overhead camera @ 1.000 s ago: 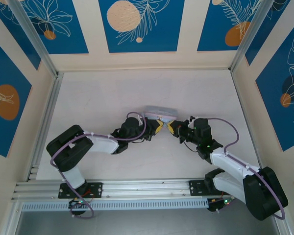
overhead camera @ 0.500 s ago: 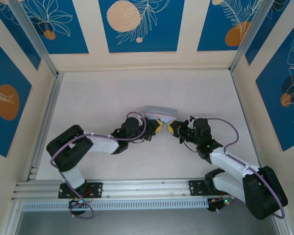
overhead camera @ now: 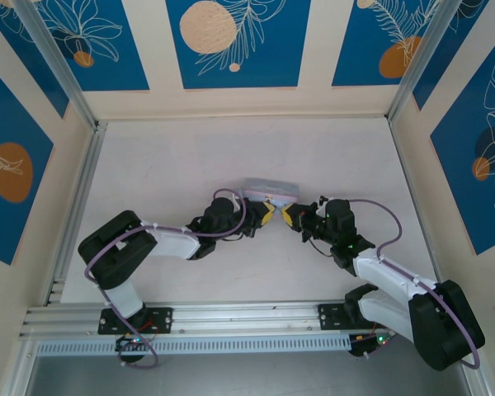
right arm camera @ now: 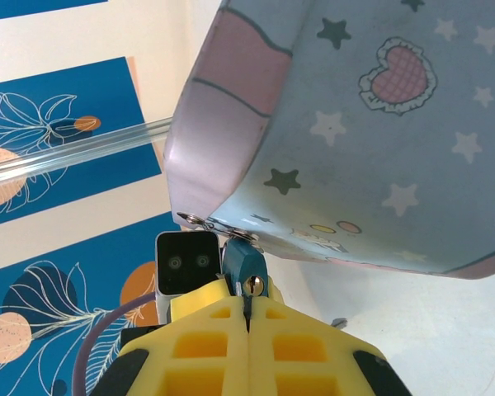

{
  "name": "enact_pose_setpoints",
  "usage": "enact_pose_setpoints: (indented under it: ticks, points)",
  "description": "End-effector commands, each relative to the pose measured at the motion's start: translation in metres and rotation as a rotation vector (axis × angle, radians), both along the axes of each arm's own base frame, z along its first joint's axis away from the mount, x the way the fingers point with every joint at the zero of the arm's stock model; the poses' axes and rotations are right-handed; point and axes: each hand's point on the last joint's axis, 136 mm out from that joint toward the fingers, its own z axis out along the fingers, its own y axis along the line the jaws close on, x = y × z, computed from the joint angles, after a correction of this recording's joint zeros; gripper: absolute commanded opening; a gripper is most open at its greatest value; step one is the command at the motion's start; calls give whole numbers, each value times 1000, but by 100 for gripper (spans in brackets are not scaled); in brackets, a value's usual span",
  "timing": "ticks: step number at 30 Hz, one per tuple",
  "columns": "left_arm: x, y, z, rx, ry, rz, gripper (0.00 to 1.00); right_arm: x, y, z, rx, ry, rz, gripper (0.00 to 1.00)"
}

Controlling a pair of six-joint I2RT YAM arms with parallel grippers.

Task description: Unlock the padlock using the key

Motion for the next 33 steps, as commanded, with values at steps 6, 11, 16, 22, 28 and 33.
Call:
enact_pose_setpoints:
  ticks: [6,11,16,22,28,33]
  points:
    - [-3,-5,8,-26,-16,-16,0,-5,-2,-1,-3,4,-12,0]
    - [-3,-5,9,-26,-16,-15,0,-8,-2,-5,-12,15,-8,0]
    - [-2,-6,10,-28,-17,-16,0,-8,-1,-7,-13,18,-8,0]
    - [-3,-7,11,-30,-19,-18,0,-7,-1,-8,-15,23,-8,0]
    - [-3,-8,12,-32,-21,-20,0,-4,1,-5,-12,17,-4,0]
    - [-4,-9,13,-34,-21,-24,0,0,3,-1,-8,8,-4,0]
